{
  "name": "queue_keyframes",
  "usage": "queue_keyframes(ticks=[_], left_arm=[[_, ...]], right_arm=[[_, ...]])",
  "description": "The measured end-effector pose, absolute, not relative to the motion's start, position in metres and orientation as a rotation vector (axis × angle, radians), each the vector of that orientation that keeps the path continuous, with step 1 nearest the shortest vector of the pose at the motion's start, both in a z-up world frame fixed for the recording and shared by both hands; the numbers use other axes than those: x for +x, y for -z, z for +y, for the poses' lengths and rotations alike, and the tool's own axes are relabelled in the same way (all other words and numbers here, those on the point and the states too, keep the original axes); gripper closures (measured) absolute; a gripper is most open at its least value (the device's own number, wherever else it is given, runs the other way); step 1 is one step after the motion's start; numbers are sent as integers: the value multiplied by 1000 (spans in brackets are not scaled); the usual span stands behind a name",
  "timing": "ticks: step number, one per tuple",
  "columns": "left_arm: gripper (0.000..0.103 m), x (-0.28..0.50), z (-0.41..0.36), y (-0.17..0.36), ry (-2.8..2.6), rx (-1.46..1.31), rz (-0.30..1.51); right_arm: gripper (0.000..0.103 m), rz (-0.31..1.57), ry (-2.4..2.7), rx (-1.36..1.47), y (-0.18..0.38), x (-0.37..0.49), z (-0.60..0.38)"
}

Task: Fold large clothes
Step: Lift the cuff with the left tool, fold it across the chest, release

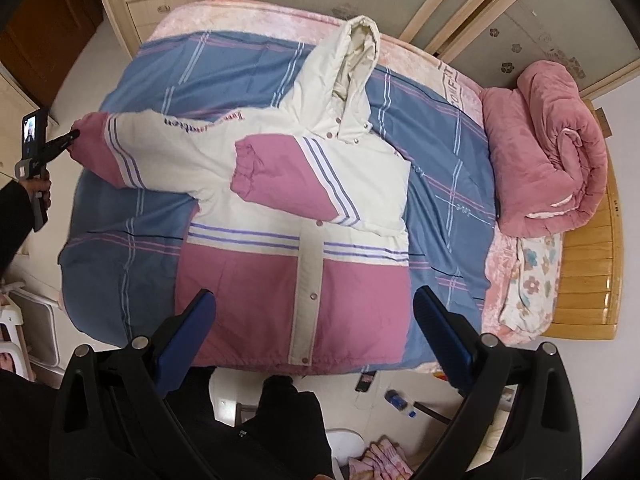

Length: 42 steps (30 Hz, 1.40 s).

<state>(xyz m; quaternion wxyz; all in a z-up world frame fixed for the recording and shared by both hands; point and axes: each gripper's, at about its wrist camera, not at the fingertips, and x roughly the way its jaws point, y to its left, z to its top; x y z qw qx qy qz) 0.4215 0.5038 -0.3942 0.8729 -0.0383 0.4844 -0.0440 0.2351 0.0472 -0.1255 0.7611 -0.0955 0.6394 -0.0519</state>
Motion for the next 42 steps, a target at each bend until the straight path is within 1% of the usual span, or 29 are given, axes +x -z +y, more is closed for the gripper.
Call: queue_keyframes(ticks=[4,8,9,12,14,15,19,20,21,22,23,25,26,28,29,32,35,37,38,39,42], left_arm=[[103,404,428,332,213,-82,901],[103,397,354,302,275,-75,870],[103,397,326,297,293,-74,874],[103,394,253,293,345,-16,878],[103,387,188,296,379,16,896],[103,384,173,298,385,15,904],[101,377,75,332,386,-15,978],[83,378,58,346,389,-42,1015],[35,382,40,363,388,-64,1061],[15,381,15,386,393,-82,1131],[9,379,4,398,407,-90,1164],[9,366,-30,417,469,-121,1262],[9,360,-42,417,481,-119,1297],[9,339,-64,402,506,-118,1339],[8,331,-67,393,513,-128,1332],[7,294,-60,344,472,-147,1297],[7,255,-39,282,369,-118,1268],[7,223,-11,231,286,-74,1244],[4,215,-3,214,259,-60,1243],[3,199,14,186,205,-40,1233],[3,169,48,123,72,-21,1197]], right_arm=[[4,1357,92,-156,121,228,27],[4,1331,73,-109,118,218,-2],[4,1326,64,-101,118,215,-11],[4,1303,44,-84,116,206,-45],[4,1288,47,-65,113,198,-79],[4,1284,51,-55,113,194,-94],[4,1292,103,-17,116,170,-162],[4,1292,125,-6,115,161,-182],[4,1292,147,7,115,154,-199],[4,1292,167,20,114,148,-214],[4,1288,188,38,112,141,-232],[4,1271,204,61,107,129,-257],[4,1265,204,64,106,125,-263],[4,1248,196,88,102,119,-277],[4,1240,188,105,101,118,-281],[4,1207,130,161,98,122,-290],[4,1164,62,187,94,132,-285],[4,1153,21,204,95,139,-275],[4,1153,6,212,95,141,-271],[4,1152,-18,222,95,144,-264],[4,1132,-67,214,89,148,-245]])
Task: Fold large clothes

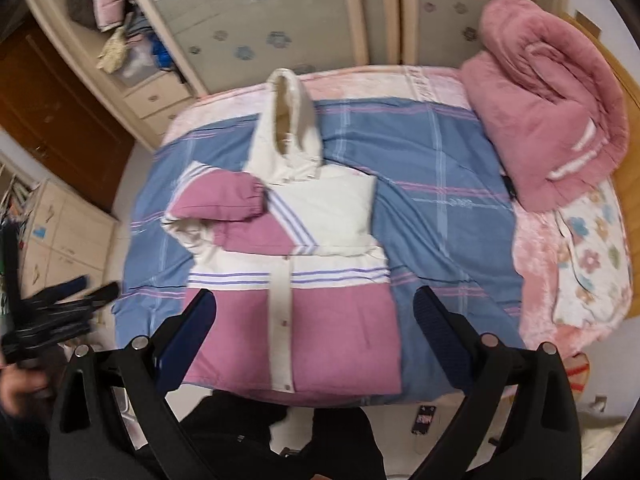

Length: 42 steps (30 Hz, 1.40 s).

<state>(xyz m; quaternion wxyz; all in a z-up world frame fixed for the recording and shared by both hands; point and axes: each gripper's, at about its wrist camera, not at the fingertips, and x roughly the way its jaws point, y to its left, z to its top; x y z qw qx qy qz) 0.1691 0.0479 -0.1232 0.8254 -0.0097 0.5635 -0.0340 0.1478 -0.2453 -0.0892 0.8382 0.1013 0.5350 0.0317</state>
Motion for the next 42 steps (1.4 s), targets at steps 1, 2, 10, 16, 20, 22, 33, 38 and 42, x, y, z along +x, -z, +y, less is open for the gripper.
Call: queue_keyframes(ticks=[1,2,10,16,20,22,33,38,42], left_arm=[[3,163,58,107,46,-23,1192],[3,156,63,94,23,-27,1185],[2,98,75,30,41,37,978],[2,56,86,31,92,28,951],[2,36,88,34,113,21,936],[2,26,90,35,123,23,936],[2,0,98,32,146,25,921],[2,-4,100,31,148,19,921],[2,-5,105,32,147,8,922]], right_arm=[[4,1121,-81,210,85,147,-239],[4,1107,-91,205,79,145,-232],[4,1022,-28,207,53,103,-206],[4,1007,-5,173,50,51,-182],[4,1000,11,168,51,15,-171],[4,998,18,173,52,1,-168],[4,962,24,162,44,-35,-153],[4,966,24,161,44,-38,-151],[4,969,8,140,45,-38,-142]])
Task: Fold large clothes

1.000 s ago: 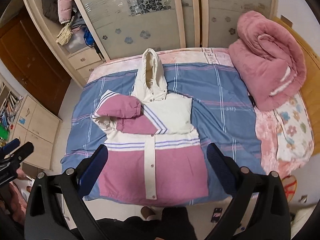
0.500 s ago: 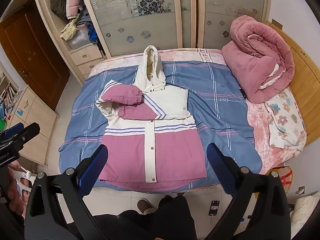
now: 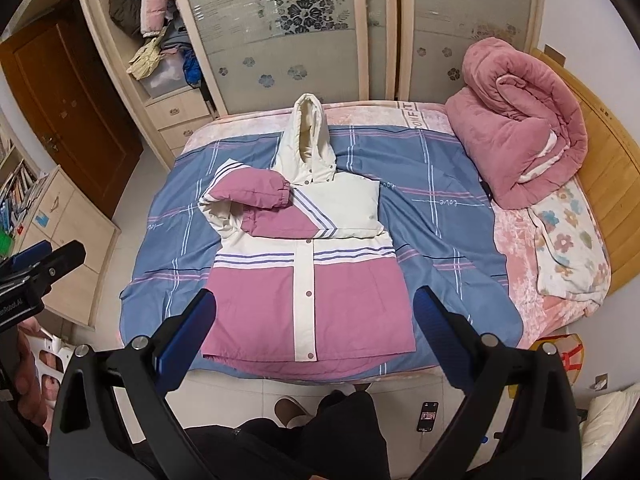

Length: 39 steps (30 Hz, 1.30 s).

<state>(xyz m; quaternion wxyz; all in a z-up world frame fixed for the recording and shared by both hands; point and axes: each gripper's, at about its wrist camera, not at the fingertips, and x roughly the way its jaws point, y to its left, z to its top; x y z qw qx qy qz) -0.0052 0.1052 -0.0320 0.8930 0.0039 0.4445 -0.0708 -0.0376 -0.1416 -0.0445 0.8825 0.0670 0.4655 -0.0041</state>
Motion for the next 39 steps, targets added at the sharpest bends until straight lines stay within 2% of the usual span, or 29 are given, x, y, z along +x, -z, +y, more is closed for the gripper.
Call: queue_keyframes(ticks=[11,22,27,34,39], left_arm=[[2,27,120,49,107,-31,990],[2,97,120,62,0,-12,1058],[2,130,123,68,-80,-8,1097],[2,165,121,77,-162,16,1159],[2,177,120,89,-219,47,1218]], right_arm=[[4,1025,-42,103,56,7,-128],[4,1091,-175,111,88,131,-122],[4,1136,-264,116,124,207,-114],[4,1221,-357,199,225,320,-114],[32,1312,-436,280,320,400,-109]])
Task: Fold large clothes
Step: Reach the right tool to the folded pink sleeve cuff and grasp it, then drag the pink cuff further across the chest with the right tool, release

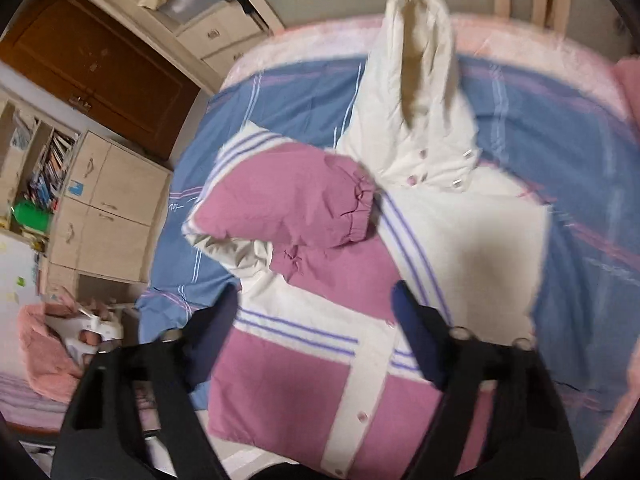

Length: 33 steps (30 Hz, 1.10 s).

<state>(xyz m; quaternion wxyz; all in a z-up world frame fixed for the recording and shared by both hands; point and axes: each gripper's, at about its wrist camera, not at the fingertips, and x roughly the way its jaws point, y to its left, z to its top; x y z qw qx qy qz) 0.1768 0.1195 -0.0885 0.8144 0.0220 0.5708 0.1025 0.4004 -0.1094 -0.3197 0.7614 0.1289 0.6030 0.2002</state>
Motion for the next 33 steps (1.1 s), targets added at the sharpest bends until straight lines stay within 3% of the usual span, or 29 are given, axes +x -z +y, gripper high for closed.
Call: queue_keyframes(ticks=[3,9,16,18,19,22,23,24,33], left_arm=[[2,179,122,103,-269,40,1285],[2,173,121,120,-328,48,1375],[2,165,130,119,-402,-16,1376],[2,165,128,122,-404,-12,1391],[2,165,126,123,-404,-9,1400],[2,168,122,121,-399,2,1400],[2,170,121,120,-397,3,1394],[2,171,120,119,-394,4,1389],[2,191,106,102,-328,42,1318]], right_arm=[[41,1360,-417,338,367,438,-110],[44,1472,-418,522,462,489,-109],[48,1492,-443,738,515,508,-103],[57,1504,-462,793,524,511,-98],[58,1506,-467,808,526,513,-98],[78,1483,-501,818,518,516,-93],[92,1473,-516,808,510,518,-94],[97,1463,-542,807,501,518,-92],[100,1263,-732,797,393,506,-109]])
